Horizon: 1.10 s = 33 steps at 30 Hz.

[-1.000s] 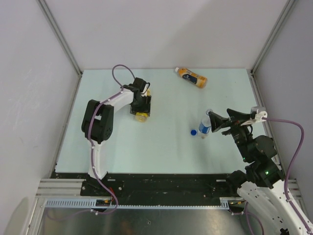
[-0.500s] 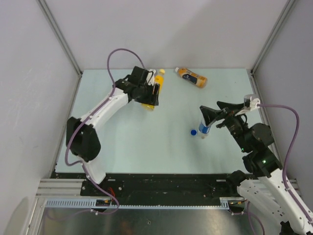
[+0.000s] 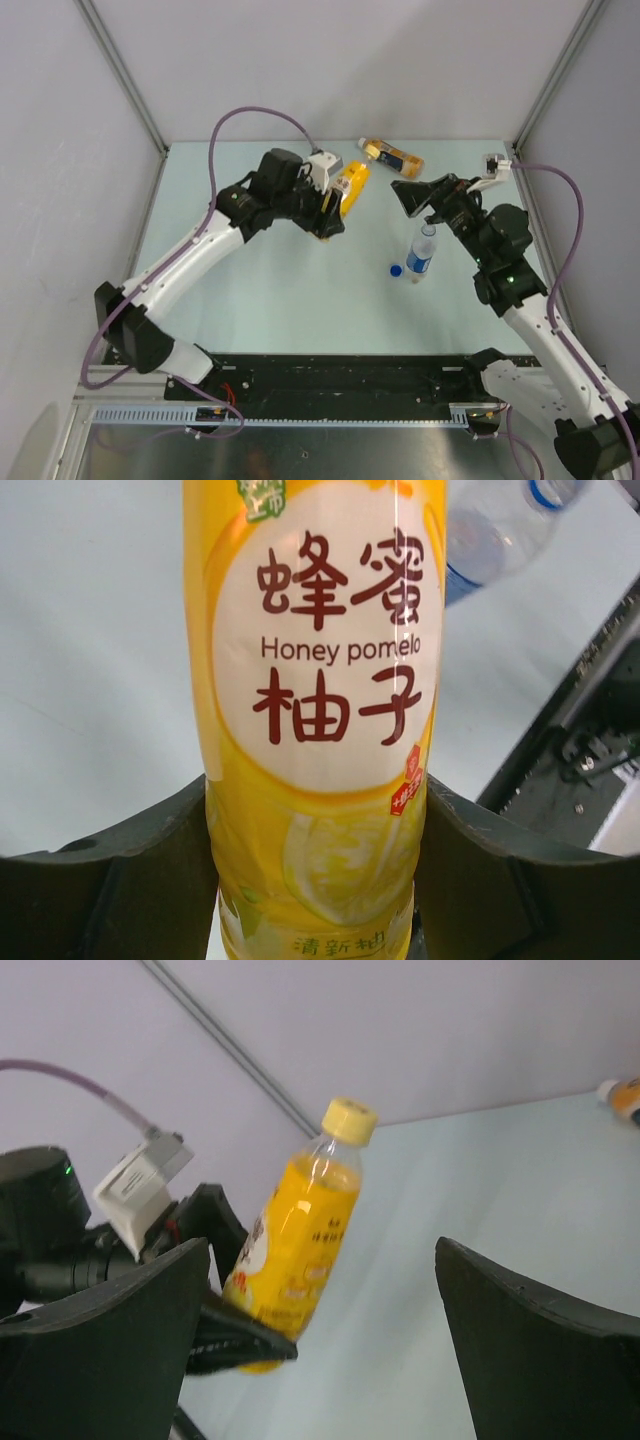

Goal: Unscrew the bottle caps

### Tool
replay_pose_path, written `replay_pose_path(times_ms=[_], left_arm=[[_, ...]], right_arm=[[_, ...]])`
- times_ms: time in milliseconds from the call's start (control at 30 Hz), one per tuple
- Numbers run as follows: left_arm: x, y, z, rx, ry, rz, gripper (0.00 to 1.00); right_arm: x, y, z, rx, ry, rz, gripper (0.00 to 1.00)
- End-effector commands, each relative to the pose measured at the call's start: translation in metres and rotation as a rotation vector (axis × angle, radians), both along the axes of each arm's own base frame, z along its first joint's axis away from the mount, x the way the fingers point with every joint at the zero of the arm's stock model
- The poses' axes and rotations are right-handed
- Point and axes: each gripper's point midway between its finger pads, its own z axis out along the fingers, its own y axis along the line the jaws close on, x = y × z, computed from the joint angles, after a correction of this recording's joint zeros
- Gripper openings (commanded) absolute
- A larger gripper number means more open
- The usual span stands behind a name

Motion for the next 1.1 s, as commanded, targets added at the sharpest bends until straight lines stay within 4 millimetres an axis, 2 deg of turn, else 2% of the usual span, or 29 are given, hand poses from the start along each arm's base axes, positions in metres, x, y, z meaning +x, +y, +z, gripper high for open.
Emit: replay_pose_path(times_ms=[0, 267, 633, 700, 733, 833, 900, 1000, 1067], left_arm=[[-0.016, 0.000, 0.026, -0.058, -0.149, -0.082, 0.58], [-0.056, -0.015, 0.034, -0.137, -0.159, -0.274, 0.58], [-0.080, -0.025, 0.032, -0.142, -0.181, -0.383, 0.58], [-0.083, -0.026, 0.031, -0.139, -0.184, -0.394, 0.58], [-0.084, -0.027, 0.030, -0.136, -0.185, -0.398, 0.59], [-0.085, -0.027, 0.030, -0.130, -0.191, -0.401, 0.60], [-0.084, -0.026, 0.029, -0.124, -0.198, -0.394, 0.62], [-0.081, -0.023, 0.030, -0.113, -0.212, -0.368, 0.68], [-0.080, -0.020, 0.031, -0.105, -0.225, -0.352, 0.82]], right_arm=[[-0.003, 0.021, 0.031, 0.129, -0.017, 0.165, 0.99], [0.014, 0.045, 0.022, 0.191, 0.026, 0.285, 0.96], [0.013, 0.054, 0.027, 0.212, -0.002, 0.354, 0.81], [0.012, 0.055, 0.028, 0.212, -0.007, 0.362, 0.72], [0.011, 0.056, 0.028, 0.212, -0.010, 0.369, 0.64], [0.008, 0.057, 0.029, 0.211, -0.016, 0.387, 0.27], [0.007, 0.057, 0.028, 0.208, -0.013, 0.392, 0.08], [0.005, 0.055, 0.028, 0.201, -0.017, 0.378, 0.01], [0.003, 0.053, 0.028, 0.196, -0.025, 0.371, 0.00]])
